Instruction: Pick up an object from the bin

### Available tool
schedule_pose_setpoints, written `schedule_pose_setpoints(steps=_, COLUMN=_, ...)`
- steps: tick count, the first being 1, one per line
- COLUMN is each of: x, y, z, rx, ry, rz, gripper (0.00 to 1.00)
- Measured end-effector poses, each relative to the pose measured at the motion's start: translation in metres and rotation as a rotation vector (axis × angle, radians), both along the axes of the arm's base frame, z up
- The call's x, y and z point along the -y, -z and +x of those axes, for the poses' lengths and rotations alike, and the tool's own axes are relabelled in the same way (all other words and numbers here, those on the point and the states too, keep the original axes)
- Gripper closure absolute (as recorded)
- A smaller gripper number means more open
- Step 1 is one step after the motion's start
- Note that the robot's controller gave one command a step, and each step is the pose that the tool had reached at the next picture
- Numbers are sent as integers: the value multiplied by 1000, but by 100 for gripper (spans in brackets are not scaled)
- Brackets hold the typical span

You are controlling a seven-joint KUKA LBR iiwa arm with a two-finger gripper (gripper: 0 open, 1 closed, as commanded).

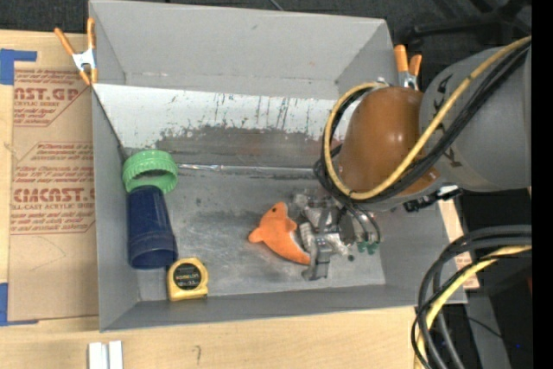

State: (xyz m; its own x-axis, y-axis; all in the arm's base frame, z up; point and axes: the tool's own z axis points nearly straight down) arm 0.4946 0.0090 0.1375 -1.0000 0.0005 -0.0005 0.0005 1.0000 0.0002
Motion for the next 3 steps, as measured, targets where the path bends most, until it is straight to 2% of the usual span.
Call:
schedule_pose_setpoints(steps=1, x=16, y=38, z=19, rx=3, ry=-338, rz=0, gripper=0)
schedule_pose_setpoints(steps=2, x=5, y=49, z=20, rx=3, ry=-483, rz=-2, gripper=0)
schedule_pose_setpoints(steps=3, x=-17, y=64, z=69, rx=11, ry=-87, rz=1, gripper=100)
